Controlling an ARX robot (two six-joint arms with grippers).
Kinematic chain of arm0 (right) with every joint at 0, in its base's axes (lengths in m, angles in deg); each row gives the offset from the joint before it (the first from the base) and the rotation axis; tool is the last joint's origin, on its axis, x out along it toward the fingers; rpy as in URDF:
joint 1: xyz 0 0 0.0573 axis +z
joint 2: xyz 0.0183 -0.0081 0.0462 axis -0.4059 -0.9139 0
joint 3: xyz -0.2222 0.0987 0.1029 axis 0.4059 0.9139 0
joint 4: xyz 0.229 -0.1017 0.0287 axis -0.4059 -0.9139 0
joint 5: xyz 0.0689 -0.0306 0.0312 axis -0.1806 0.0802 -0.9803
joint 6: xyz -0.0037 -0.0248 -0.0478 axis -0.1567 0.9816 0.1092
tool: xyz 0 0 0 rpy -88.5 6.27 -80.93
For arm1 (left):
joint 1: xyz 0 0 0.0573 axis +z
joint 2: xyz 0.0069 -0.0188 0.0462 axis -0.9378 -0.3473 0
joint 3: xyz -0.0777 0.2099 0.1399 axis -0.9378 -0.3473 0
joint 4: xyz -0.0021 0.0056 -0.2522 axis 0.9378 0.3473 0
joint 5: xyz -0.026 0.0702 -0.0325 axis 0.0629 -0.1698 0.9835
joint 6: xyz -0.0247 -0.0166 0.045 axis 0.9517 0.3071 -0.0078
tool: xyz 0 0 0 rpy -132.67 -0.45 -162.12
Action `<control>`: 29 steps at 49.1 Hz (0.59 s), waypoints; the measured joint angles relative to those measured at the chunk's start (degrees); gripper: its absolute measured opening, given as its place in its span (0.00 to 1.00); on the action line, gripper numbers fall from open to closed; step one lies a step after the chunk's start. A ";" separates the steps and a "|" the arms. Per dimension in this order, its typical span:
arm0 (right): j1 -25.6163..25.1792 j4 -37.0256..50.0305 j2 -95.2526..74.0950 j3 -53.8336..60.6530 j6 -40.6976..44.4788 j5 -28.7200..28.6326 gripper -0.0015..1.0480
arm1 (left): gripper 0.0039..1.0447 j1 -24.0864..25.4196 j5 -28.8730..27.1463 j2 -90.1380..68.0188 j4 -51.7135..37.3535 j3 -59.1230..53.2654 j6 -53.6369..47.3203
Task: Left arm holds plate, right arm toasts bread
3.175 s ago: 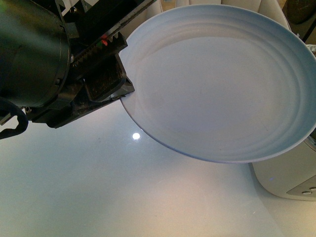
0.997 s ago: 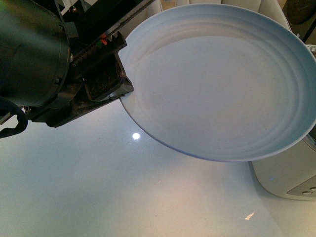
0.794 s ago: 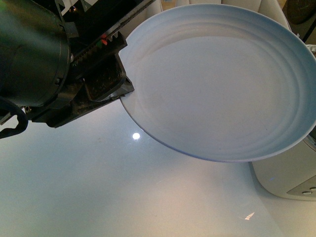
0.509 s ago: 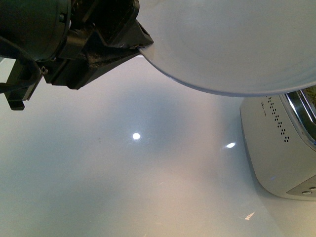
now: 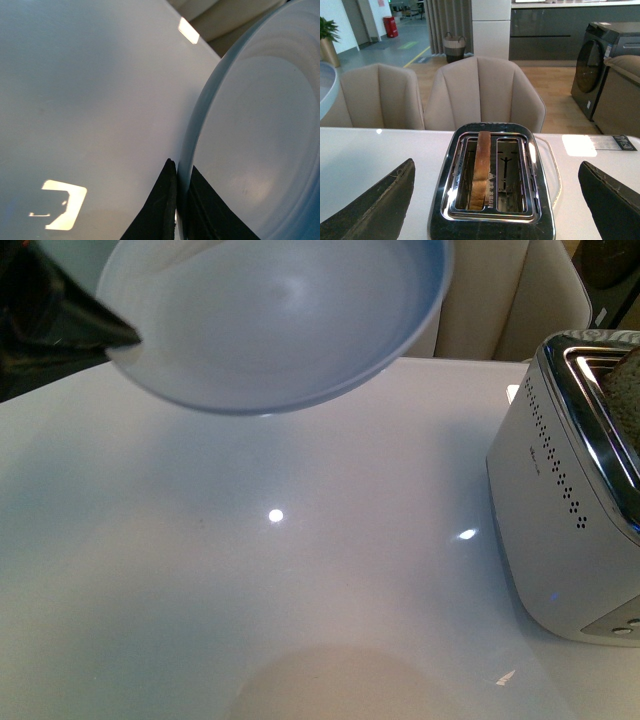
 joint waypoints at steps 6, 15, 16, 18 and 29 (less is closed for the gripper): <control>0.00 0.00 0.00 0.00 -0.02 0.02 0.92 | 0.03 8.70 3.41 -4.31 -2.29 -1.88 -9.03; 0.00 0.00 0.00 0.00 -0.02 0.02 0.92 | 0.03 18.84 6.19 -12.55 -5.20 -2.60 -20.13; 0.00 0.00 0.00 0.00 -0.02 0.02 0.92 | 0.03 19.80 6.38 -13.66 -5.64 -2.60 -20.90; 0.00 0.00 0.00 0.00 -0.02 0.02 0.92 | 0.03 21.70 6.71 -16.20 -6.67 -2.60 -23.47; 0.00 0.00 0.00 0.00 -0.02 0.02 0.92 | 0.03 25.33 8.66 -26.71 -12.20 -2.36 -30.77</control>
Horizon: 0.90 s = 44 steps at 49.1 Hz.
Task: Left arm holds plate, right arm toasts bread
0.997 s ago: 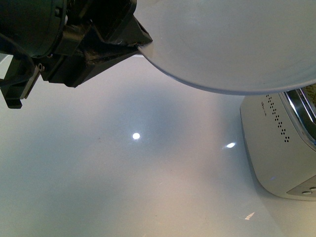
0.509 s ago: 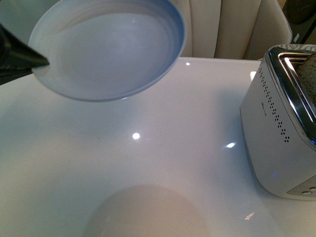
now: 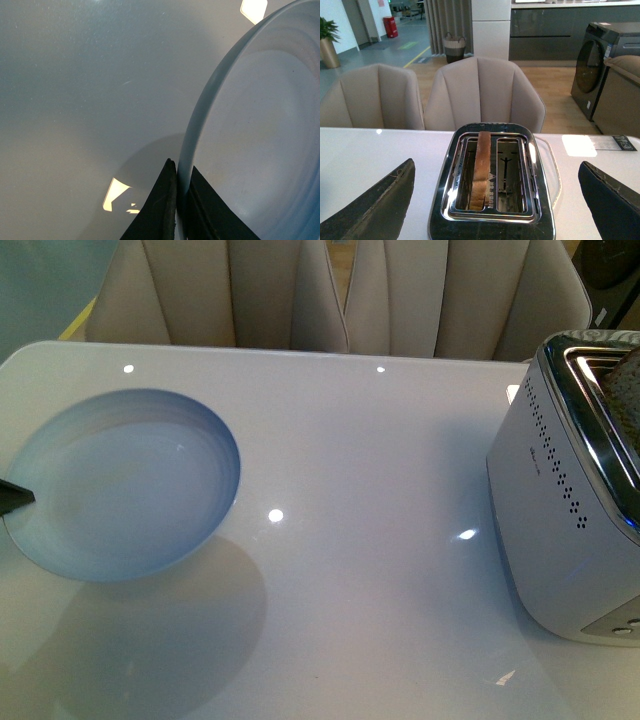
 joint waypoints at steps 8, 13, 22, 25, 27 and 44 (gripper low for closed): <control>0.00 0.00 0.00 0.00 0.00 0.00 0.92 | 0.03 1.79 0.87 -10.54 -3.41 1.68 -3.48; 0.00 0.00 0.00 0.00 0.00 0.00 0.92 | 0.03 2.56 1.22 -14.10 -4.85 2.34 -4.35; 0.00 0.00 0.00 0.00 0.00 0.00 0.92 | 0.03 3.76 2.08 -18.29 -5.66 4.59 -5.62; 0.00 0.00 0.00 0.00 0.00 0.00 0.92 | 0.03 4.13 2.40 -19.50 -5.77 5.62 -5.86; 0.00 0.00 0.00 0.00 0.02 0.00 0.92 | 0.03 4.61 2.80 -20.37 -5.75 6.62 -6.14; 0.00 0.00 0.00 0.00 0.00 0.00 0.92 | 0.03 7.41 3.91 -24.35 -2.80 10.97 -10.10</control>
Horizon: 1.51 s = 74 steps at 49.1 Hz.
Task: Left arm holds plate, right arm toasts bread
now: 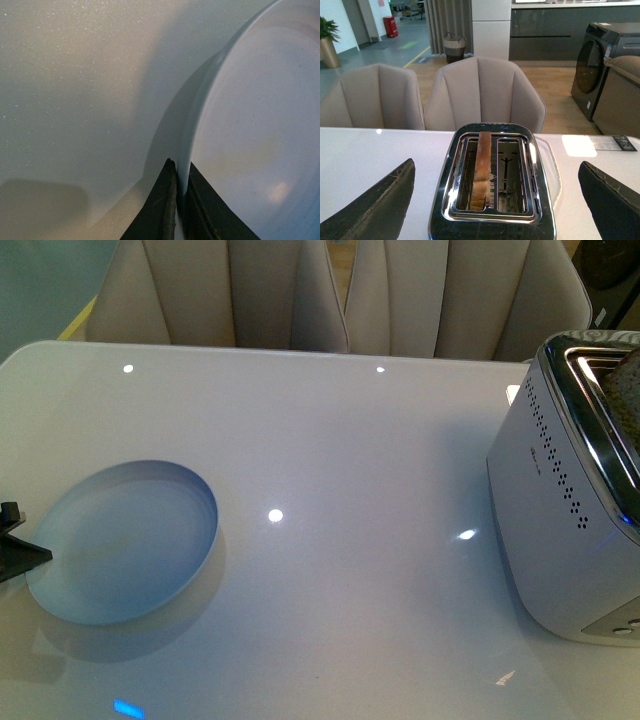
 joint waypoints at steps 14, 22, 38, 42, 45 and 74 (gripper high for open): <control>0.00 0.00 0.00 0.00 0.00 0.00 0.92 | 0.14 0.11 0.13 0.00 0.00 0.00 -0.39; 0.00 0.00 0.00 0.00 0.00 0.00 0.92 | 0.34 0.11 0.09 0.42 -0.44 -0.44 -0.35; 0.00 0.00 0.00 0.00 0.02 0.00 0.92 | 0.78 0.76 -1.09 7.58 -5.84 -6.01 2.03; 0.00 0.00 0.00 0.00 0.00 0.00 0.92 | 0.93 1.01 -1.07 13.14 -8.72 -9.16 3.78; 0.00 0.00 0.00 0.00 0.00 0.00 0.92 | 0.93 1.01 -1.09 17.53 -10.67 -11.54 5.35; 0.00 0.00 0.00 0.00 0.02 0.00 0.92 | 0.93 -16.96 -14.88 67.01 -13.14 -25.05 35.60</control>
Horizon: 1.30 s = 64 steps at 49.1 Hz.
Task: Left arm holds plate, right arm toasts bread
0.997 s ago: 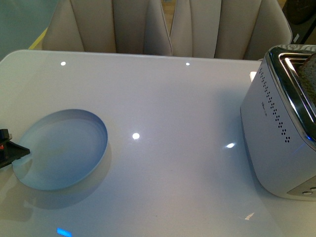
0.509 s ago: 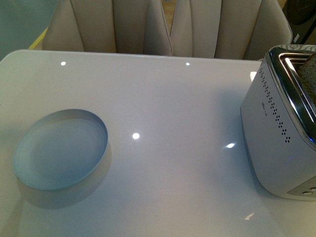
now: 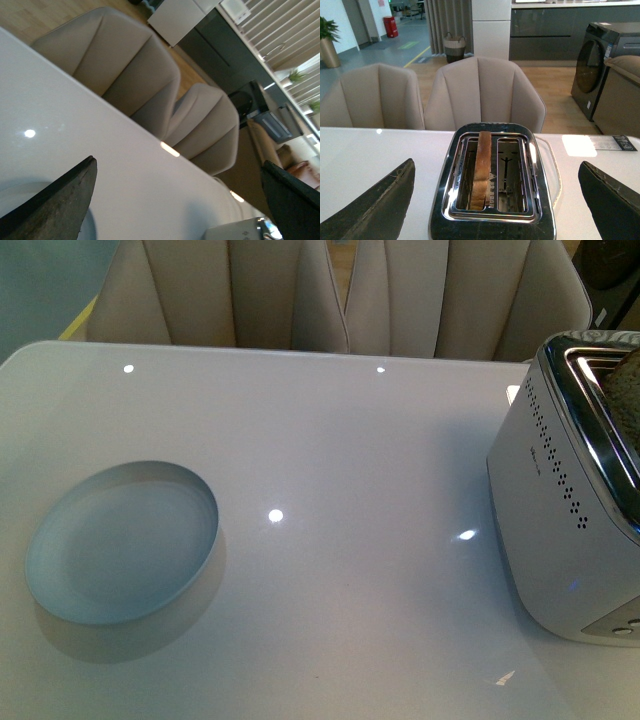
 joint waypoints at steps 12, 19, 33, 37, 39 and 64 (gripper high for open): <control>0.00 0.00 0.02 0.00 0.00 -0.02 0.92 | 0.37 -3.45 -15.10 16.13 -4.83 -10.23 -35.65; 0.00 0.00 0.00 0.00 -0.02 0.02 0.92 | 0.08 -3.45 -15.08 21.00 -3.98 -14.67 -38.23; 0.00 0.00 0.00 0.00 0.00 0.00 0.92 | 0.03 -3.45 -15.12 29.31 -0.22 -19.28 -38.80; 0.00 0.00 0.02 0.00 0.00 0.00 0.92 | 0.03 -3.45 -15.12 32.59 1.79 -20.52 -38.82; 0.00 0.00 0.02 0.00 -0.02 0.00 0.92 | 0.03 -3.45 -15.12 34.03 2.73 -20.96 -38.82; 0.00 0.00 0.00 0.00 0.00 0.00 0.92 | 0.03 -3.45 -15.12 48.72 13.09 -24.15 -38.97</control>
